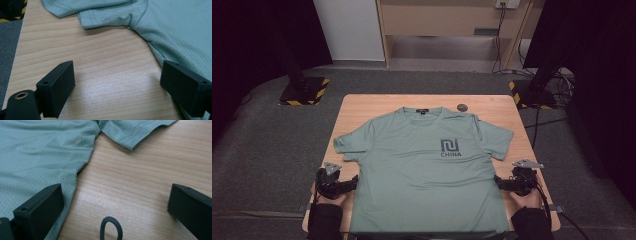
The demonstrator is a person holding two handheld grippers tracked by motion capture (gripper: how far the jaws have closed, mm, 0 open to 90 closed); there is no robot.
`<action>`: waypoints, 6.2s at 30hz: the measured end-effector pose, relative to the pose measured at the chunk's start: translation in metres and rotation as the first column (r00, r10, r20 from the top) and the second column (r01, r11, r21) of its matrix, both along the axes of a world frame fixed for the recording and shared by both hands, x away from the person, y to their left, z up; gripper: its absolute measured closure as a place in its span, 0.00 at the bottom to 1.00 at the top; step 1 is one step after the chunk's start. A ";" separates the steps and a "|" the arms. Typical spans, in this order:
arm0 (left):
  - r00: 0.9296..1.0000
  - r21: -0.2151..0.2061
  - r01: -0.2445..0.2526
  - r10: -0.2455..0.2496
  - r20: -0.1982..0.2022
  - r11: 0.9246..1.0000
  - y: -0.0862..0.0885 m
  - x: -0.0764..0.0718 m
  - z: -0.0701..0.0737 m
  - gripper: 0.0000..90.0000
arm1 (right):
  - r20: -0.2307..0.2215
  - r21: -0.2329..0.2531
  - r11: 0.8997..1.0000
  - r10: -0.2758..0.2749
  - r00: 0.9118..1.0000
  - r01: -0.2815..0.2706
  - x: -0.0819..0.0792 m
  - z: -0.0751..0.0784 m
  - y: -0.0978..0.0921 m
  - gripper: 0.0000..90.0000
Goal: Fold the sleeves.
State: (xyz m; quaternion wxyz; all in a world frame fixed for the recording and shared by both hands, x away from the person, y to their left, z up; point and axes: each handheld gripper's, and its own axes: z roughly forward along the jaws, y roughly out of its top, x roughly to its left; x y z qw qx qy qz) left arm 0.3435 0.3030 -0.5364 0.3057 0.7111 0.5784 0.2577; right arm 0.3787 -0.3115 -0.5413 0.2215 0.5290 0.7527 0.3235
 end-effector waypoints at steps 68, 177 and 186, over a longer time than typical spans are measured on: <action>0.997 -0.103 -0.072 0.074 0.017 0.992 0.027 0.057 0.033 0.23 | 0.001 -0.002 1.000 -0.006 1.000 0.006 0.000 0.000 0.000 0.00; 0.996 -0.204 -0.011 0.029 0.087 0.979 0.034 0.092 0.054 0.98 | 0.012 0.000 1.000 0.006 1.000 -0.006 -0.002 0.000 0.001 0.04; 0.996 -0.191 0.021 -0.004 0.092 0.981 0.001 0.096 0.068 0.98 | 0.012 -0.001 1.000 0.007 1.000 -0.007 -0.002 0.000 0.001 0.04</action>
